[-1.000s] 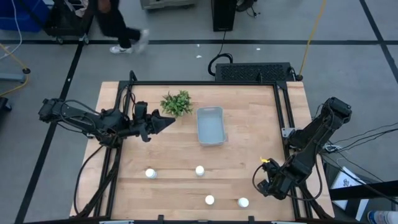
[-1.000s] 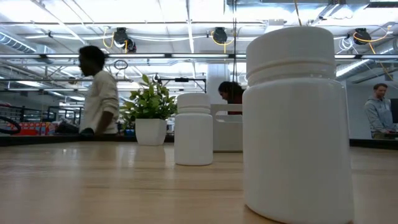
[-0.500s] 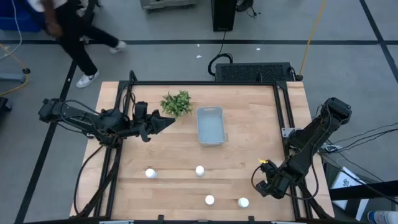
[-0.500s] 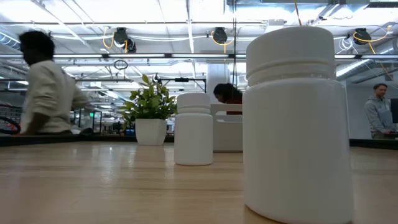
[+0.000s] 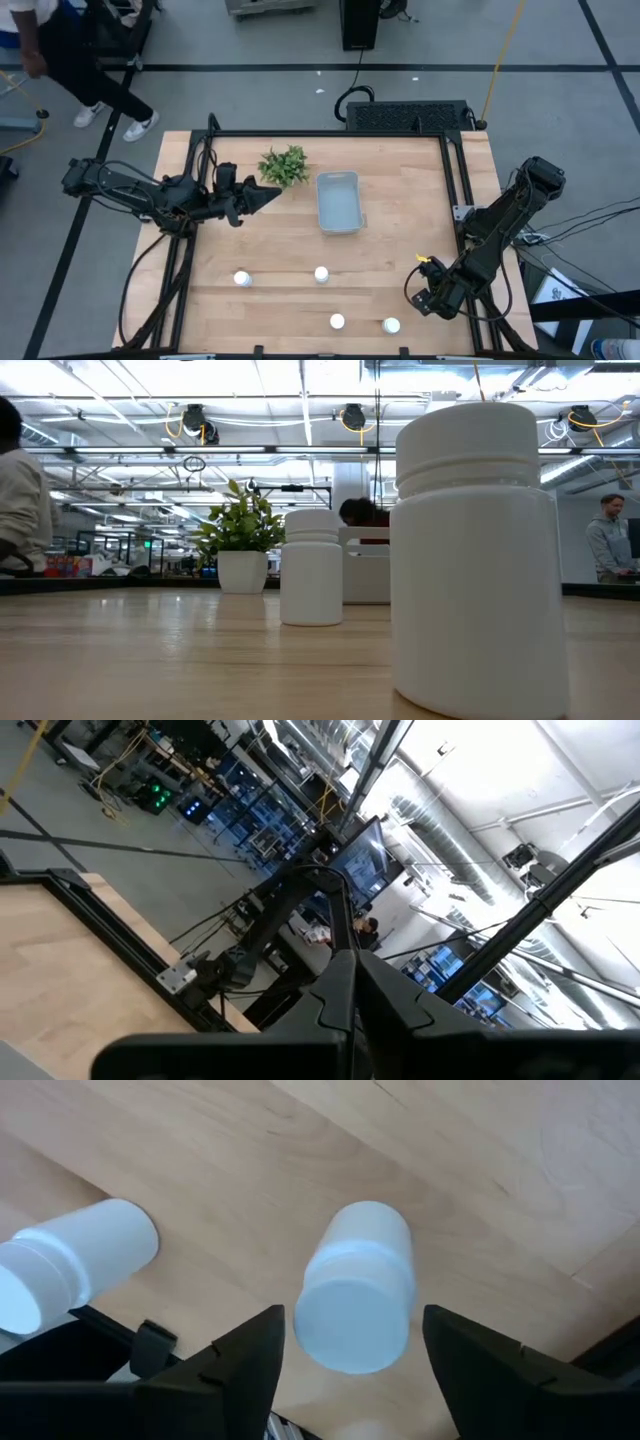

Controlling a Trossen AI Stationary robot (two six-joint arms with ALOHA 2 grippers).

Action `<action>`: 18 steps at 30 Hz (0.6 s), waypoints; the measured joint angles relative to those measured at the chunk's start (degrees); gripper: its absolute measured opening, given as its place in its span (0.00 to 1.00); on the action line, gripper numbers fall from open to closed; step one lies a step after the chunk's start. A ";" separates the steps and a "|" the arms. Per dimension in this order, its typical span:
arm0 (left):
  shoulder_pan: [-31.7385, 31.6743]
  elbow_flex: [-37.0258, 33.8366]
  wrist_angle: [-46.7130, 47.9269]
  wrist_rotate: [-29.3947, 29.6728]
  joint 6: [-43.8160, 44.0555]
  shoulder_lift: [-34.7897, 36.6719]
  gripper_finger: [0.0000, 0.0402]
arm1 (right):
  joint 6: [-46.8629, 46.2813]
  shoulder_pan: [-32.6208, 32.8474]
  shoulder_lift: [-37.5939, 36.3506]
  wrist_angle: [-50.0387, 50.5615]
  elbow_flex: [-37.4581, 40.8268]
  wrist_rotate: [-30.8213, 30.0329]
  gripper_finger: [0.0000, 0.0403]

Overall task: Pick and place pill bottles into a basket
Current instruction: Put the white pill bottle into the gray bin

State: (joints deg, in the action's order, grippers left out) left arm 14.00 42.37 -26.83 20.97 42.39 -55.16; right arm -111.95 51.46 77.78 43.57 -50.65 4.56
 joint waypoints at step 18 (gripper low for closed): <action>0.00 0.02 0.00 0.07 0.09 0.00 0.05 | 0.26 -0.01 -0.43 -0.47 -0.02 -0.24 0.38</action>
State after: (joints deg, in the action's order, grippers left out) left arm 14.00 42.39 -26.83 21.04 42.48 -55.16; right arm -111.70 51.45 77.34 43.10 -50.68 4.32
